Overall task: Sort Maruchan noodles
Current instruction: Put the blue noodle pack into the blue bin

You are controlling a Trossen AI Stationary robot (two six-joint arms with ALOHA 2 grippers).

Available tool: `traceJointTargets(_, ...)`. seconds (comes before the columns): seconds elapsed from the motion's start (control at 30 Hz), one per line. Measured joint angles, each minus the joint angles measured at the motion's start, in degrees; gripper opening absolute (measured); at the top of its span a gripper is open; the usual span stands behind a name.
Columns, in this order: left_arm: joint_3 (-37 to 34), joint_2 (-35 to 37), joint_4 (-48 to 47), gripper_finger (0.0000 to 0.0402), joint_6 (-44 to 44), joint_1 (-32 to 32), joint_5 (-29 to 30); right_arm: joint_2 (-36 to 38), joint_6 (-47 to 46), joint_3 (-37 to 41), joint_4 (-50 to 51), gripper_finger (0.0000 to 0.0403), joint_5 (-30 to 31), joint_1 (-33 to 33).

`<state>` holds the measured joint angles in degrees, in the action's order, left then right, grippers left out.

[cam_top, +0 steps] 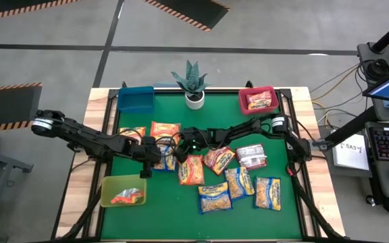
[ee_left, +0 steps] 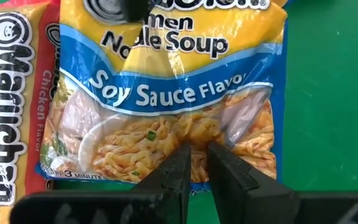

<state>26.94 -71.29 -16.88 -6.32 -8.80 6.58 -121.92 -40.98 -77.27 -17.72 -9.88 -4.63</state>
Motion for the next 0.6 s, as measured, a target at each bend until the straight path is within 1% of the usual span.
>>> traceJointTargets(0.07,0.0,0.0,0.2,0.0038,-0.4,0.0,0.1,-0.9,-1.7,-0.3,-2.1,0.0192,-1.9,-0.1)
traceJointTargets(0.23,-0.1,0.0,0.5,0.0038,-0.7,0.0,0.4,-1.8,-2.4,-1.6,-2.7,0.021,-2.8,-0.1)
traceJointTargets(0.4,-0.1,0.0,2.1,0.0038,-0.6,0.0,0.6,-1.8,-0.8,-2.6,-2.7,0.0228,-4.0,-0.2)
traceJointTargets(0.53,-0.2,-0.1,5.4,0.0038,-0.2,0.0,0.9,-2.1,0.9,-3.0,-3.6,0.023,-4.0,-0.2)
traceJointTargets(0.6,-0.2,-0.1,6.4,0.0038,-0.2,0.0,1.0,-2.2,3.0,-3.0,-3.9,0.0228,-2.8,-0.1)
